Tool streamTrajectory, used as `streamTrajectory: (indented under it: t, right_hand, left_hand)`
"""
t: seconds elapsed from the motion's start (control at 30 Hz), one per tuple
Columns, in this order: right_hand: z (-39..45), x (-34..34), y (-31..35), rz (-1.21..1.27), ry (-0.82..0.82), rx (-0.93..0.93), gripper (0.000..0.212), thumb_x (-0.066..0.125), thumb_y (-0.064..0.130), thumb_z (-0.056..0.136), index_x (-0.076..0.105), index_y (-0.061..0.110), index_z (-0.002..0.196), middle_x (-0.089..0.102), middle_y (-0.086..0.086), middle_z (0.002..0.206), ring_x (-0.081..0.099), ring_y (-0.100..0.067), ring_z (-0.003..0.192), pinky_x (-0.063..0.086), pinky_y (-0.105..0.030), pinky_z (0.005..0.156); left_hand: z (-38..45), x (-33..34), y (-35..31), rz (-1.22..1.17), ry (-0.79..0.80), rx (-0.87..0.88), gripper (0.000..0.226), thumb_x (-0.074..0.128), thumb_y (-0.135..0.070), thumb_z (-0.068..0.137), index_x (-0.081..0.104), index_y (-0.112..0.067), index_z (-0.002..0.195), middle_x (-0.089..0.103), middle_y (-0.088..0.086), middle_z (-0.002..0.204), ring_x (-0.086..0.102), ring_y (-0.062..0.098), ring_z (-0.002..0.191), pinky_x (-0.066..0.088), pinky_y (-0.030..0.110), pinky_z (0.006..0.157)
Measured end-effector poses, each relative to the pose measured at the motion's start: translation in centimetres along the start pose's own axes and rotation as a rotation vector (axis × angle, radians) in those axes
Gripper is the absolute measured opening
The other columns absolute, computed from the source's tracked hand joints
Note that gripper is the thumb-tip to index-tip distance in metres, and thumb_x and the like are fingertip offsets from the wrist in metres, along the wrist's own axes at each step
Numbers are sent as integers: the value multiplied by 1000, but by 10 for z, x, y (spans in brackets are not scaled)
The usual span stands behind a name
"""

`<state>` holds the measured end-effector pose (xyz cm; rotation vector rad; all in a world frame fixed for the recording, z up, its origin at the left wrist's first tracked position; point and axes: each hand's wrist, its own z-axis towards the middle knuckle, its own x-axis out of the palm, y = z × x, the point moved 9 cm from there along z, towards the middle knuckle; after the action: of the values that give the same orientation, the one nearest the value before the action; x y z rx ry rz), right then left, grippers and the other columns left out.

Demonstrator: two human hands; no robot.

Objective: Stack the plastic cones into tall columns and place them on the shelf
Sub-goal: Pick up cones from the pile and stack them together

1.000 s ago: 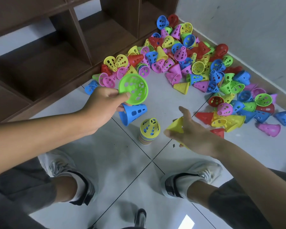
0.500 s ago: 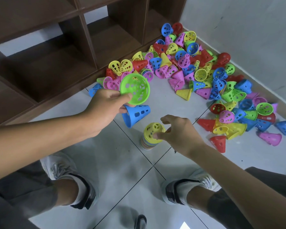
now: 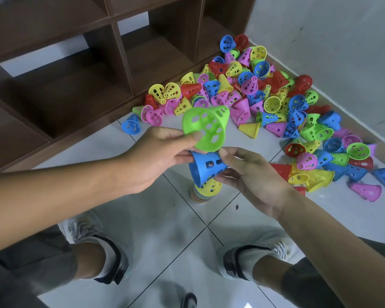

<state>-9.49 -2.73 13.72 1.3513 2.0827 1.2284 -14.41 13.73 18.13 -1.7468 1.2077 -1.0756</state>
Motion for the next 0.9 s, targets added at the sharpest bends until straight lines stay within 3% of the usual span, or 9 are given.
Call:
streamTrajectory:
  t: [0.2, 0.33, 0.43, 0.5, 0.57, 0.67, 0.77, 0.83, 0.9]
  right_hand:
    - [-5, -18, 9, -87, -134, -59, 28, 60, 25, 100, 62, 7, 122, 70, -20, 115, 72, -29, 99, 61, -34, 86]
    - [-9, -36, 35, -402, -286, -231, 23, 63, 32, 98, 63, 19, 117, 71, -11, 108, 69, -18, 89, 62, -34, 79]
    - [-13, -34, 47, -687, -331, -348, 26, 65, 39, 95, 61, 26, 117, 67, 8, 100, 64, -19, 77, 51, -23, 66]
    - [-14, -28, 44, -834, -320, -372, 31, 67, 42, 93, 59, 27, 120, 61, 19, 97, 60, -14, 74, 44, -15, 60]
    - [-12, -23, 37, -922, -303, -376, 35, 69, 42, 92, 58, 28, 122, 60, 16, 97, 58, -9, 74, 41, -12, 60]
    - [-7, -20, 26, -961, -274, -353, 35, 72, 39, 91, 59, 27, 121, 63, 8, 100, 57, -6, 72, 37, -9, 60]
    - [-3, -20, 16, -915, -244, -300, 30, 73, 33, 91, 62, 26, 118, 64, 10, 94, 57, -5, 71, 39, -8, 58]
    - [1, -20, 9, -866, -209, -260, 26, 71, 29, 93, 63, 25, 117, 66, 10, 103, 58, -4, 74, 42, -8, 58]
    - [3, -20, 6, -831, -190, -234, 22, 69, 30, 94, 64, 25, 115, 66, 12, 111, 60, -3, 78, 45, -9, 59]
  left_hand:
    - [-4, -7, 0, 172, -62, -1, 34, 68, -36, 86, 75, -12, 109, 78, 2, 105, 75, 20, 96, 63, 32, 78]
    - [2, -34, -16, 417, -207, 155, 21, 72, -34, 89, 79, -16, 97, 77, 10, 97, 73, 23, 93, 64, 36, 71]
    - [7, -42, -27, 654, -193, 308, 20, 72, -32, 93, 80, -15, 84, 73, 5, 90, 68, 20, 89, 61, 39, 74]
    - [7, -43, -31, 756, -188, 365, 20, 74, -32, 91, 79, -20, 76, 69, -10, 96, 64, 2, 91, 52, 24, 81]
    - [7, -43, -33, 860, -198, 418, 24, 76, -38, 88, 77, -21, 71, 65, -17, 109, 60, -4, 106, 44, 17, 91]
    - [5, -37, -33, 991, -168, 510, 38, 73, -48, 87, 71, -19, 63, 61, -11, 130, 56, 5, 120, 48, 32, 92]
    - [2, -31, -33, 1070, -132, 571, 44, 67, -53, 90, 67, -20, 61, 59, -8, 137, 63, 8, 99, 52, 37, 81]
    - [-1, -27, -34, 1130, -127, 609, 49, 58, -59, 89, 66, -19, 61, 59, -7, 138, 60, 1, 82, 51, 36, 78]
    - [-3, -24, -35, 1205, -118, 660, 55, 56, -63, 90, 65, -18, 61, 60, -6, 139, 59, -3, 79, 50, 35, 74]
